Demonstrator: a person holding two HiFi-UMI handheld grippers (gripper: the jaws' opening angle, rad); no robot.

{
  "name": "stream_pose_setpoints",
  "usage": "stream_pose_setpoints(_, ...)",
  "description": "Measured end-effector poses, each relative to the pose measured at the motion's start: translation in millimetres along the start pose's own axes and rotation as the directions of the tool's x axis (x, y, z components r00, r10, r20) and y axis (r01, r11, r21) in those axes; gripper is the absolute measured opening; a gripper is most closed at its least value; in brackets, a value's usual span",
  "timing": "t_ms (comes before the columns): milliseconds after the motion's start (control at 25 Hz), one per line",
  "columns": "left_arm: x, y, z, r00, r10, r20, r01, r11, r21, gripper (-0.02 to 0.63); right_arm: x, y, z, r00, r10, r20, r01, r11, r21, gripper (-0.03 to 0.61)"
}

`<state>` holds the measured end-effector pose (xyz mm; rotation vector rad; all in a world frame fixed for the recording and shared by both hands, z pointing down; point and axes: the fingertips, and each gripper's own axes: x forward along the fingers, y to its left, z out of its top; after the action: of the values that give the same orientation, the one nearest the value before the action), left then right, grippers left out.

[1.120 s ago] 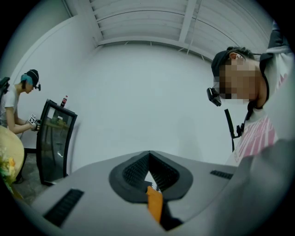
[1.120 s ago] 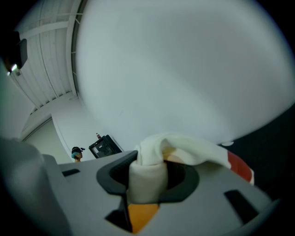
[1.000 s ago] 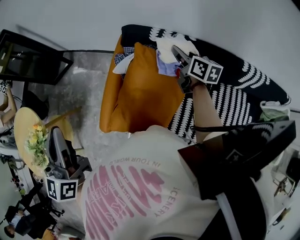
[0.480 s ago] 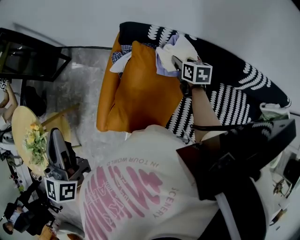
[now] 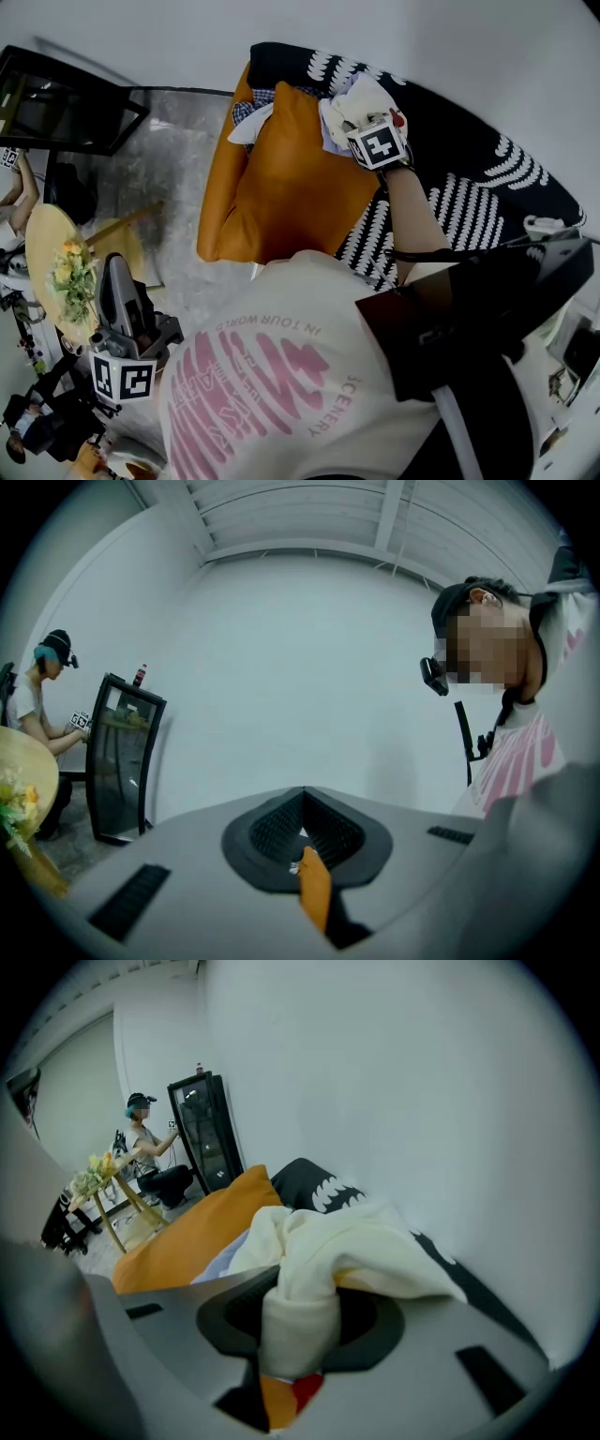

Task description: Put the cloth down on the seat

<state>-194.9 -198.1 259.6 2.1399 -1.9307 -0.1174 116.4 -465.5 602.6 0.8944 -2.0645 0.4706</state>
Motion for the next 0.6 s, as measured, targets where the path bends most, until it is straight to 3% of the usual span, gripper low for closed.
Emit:
stream_pose_setpoints(200, 4, -3, -1, 1.000, -0.003, -0.020, 0.003, 1.000, 0.007, 0.009, 12, 7, 7, 0.999, -0.002, -0.052, 0.000, 0.999, -0.038, 0.135)
stream_pose_setpoints(600, 1, -4, -9, 1.000, 0.007, -0.024, -0.006, 1.000, 0.019, 0.009, 33, 1, 6, 0.999, 0.036, -0.016, -0.032, 0.978, 0.207, 0.137)
